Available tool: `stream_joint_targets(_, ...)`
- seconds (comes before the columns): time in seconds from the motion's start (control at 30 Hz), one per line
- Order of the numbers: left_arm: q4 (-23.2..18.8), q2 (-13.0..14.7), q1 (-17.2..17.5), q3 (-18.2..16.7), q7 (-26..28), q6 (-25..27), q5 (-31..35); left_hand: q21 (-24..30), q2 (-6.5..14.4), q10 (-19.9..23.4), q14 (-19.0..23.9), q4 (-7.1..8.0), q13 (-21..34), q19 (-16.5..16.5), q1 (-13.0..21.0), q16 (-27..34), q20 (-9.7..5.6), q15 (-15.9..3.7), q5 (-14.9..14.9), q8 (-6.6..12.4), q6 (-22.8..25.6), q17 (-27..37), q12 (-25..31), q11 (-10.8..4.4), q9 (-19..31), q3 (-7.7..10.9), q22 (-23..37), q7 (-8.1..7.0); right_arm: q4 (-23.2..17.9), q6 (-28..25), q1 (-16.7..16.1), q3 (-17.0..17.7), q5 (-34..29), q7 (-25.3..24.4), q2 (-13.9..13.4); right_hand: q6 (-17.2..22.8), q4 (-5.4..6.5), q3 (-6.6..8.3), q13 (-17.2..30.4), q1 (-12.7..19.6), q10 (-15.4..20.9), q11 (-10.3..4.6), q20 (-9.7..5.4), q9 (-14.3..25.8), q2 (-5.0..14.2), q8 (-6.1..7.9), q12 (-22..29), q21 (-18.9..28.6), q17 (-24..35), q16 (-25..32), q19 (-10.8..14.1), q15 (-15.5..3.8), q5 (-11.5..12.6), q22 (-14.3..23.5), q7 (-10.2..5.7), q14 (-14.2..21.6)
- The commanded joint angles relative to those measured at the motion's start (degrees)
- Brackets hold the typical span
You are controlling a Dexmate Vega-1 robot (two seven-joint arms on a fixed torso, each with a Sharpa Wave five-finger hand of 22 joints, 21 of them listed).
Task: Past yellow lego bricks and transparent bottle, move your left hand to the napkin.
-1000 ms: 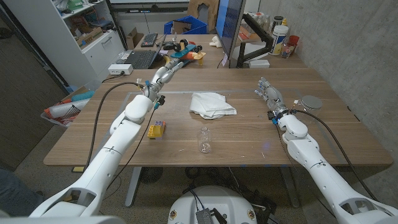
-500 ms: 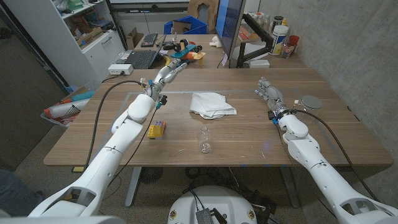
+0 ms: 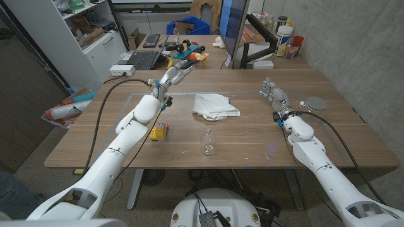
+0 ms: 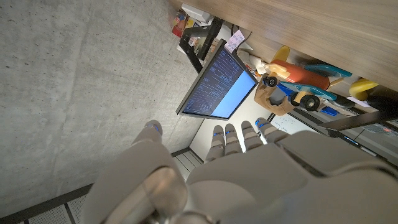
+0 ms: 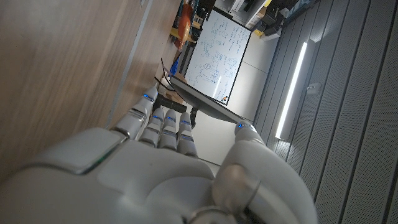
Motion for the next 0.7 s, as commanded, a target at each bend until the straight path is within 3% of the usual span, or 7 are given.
stream_joint_targets(0.03, -0.98, 0.54, -0.36, 1.69, 0.63, 1.60, 2.97, 0.25, -0.07, 0.19, 0.15, -0.42, 0.11, -0.12, 0.65, 0.31, 0.32, 0.21, -0.32, 0.24, 0.59, 0.10, 0.36, 0.13, 0.28, 0.20, 0.10, 0.23, 0.50, 0.49, 0.05, 0.15, 0.12, 0.20, -0.07, 0.47, -0.40, 0.19, 0.02, -0.32, 0.34, 0.16, -0.14, 0.12, 0.20, 0.08, 0.18, -0.06, -0.03, 0.30, 0.25, -0.03, 0.01, 0.07, 0.10, 0.32)
stream_joint_targets(0.7, -2.58, 1.73, -1.60, 5.95, 2.70, 4.42, 11.16, 0.44, 0.04, 0.83, 0.57, -0.87, 0.17, 0.31, 0.94, 0.35, 0.19, 0.28, -0.37, 0.16, 0.87, 0.11, 0.54, -0.05, 0.30, 0.21, 0.12, 0.07, 0.27, 1.20, -0.40, 0.28, 0.41, 0.50, -0.24, 0.65, -0.47, 0.15, 0.01, -0.46, 0.57, 0.26, -0.14, 0.13, 0.31, 0.01, 0.13, -0.09, -0.18, 0.30, 0.59, 0.03, 0.00, 0.10, 0.20, 0.56)
